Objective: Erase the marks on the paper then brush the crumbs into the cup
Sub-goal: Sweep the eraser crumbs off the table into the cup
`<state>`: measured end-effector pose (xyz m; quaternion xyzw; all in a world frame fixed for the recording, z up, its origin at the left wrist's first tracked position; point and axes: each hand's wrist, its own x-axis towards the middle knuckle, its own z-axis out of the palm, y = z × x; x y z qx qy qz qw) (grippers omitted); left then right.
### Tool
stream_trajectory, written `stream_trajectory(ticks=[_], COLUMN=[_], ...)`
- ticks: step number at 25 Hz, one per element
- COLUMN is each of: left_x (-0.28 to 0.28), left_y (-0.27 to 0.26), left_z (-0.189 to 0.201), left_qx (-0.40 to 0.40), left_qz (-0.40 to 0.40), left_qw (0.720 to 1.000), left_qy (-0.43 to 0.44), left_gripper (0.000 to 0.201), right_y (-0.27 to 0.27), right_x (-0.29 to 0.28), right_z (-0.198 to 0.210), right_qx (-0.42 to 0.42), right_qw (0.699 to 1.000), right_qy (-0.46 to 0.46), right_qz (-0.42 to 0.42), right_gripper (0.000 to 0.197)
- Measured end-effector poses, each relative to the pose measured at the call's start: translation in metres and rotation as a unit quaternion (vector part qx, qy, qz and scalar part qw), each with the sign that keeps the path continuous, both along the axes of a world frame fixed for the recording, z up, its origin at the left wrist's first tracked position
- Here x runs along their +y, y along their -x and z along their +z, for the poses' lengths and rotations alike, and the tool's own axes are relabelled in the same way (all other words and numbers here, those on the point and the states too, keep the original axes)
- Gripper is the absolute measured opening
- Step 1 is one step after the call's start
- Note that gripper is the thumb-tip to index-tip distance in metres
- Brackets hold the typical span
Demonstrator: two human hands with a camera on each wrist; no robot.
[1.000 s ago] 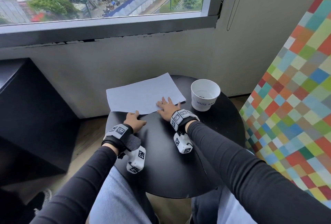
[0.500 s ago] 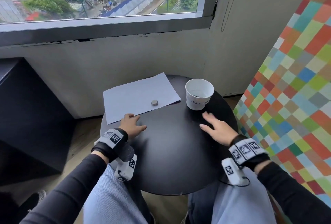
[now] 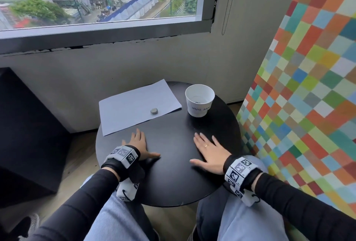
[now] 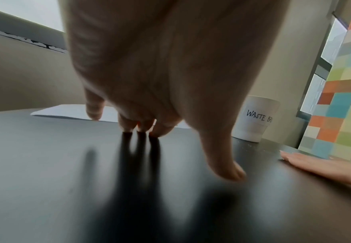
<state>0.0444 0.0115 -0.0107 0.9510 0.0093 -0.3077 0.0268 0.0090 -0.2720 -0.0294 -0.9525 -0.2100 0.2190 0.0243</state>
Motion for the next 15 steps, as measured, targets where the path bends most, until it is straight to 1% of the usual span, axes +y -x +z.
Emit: stream_trajectory(ticks=[1,2,3,5,6,7,8,10,12,13,14,15], left_x=[0.005,0.011,0.016,0.021,0.021,0.021,0.021,0.020,0.019,0.019,0.019,0.018], left_y=[0.002,0.003,0.005,0.008,0.010,0.011,0.010,0.009,0.009,0.009,0.010,0.010], left_z=[0.002,0.004,0.006,0.009,0.009,0.008,0.008,0.007,0.008,0.008,0.008,0.009], left_qx=[0.010,0.018,0.027,0.040,0.045,0.048,0.047,0.042,0.037,0.034,0.031,0.029], left_qz=[-0.016,-0.033,-0.049,-0.079,-0.089,-0.095,-0.100,-0.104,-0.106,-0.108,-0.111,-0.113], left_qw=[1.000,0.999,0.998,0.996,0.994,0.993,0.993,0.992,0.991,0.991,0.990,0.990], left_qy=[-0.004,-0.009,-0.014,-0.027,-0.034,-0.041,-0.049,-0.061,-0.068,-0.073,-0.077,-0.080], left_gripper=[0.132,0.139,0.144,0.151,0.152,0.153,0.153,0.154,0.155,0.155,0.154,0.154], right_y=[-0.003,-0.012,-0.024,-0.047,-0.053,-0.054,-0.051,-0.033,-0.008,0.001,0.001,-0.007], right_x=[0.000,-0.007,-0.017,-0.044,-0.053,-0.056,-0.053,-0.030,-0.006,0.002,0.004,0.000], right_z=[0.004,0.007,0.010,0.015,0.015,0.012,0.007,0.004,0.003,0.004,0.006,0.007], right_qx=[0.004,-0.008,-0.023,-0.029,-0.018,-0.009,-0.007,-0.018,-0.016,-0.014,-0.018,-0.028], right_qw=[1.000,1.000,0.998,0.988,0.984,0.983,0.987,0.998,0.999,0.997,0.996,0.997], right_qy=[-0.010,-0.024,-0.030,0.002,0.024,0.036,0.033,0.008,-0.009,-0.008,-0.011,-0.022], right_qz=[0.010,-0.009,-0.050,-0.149,-0.177,-0.179,-0.156,-0.068,0.037,0.073,0.084,0.067], right_gripper=[0.092,0.088,0.084,0.083,0.085,0.087,0.089,0.097,0.103,0.103,0.101,0.096])
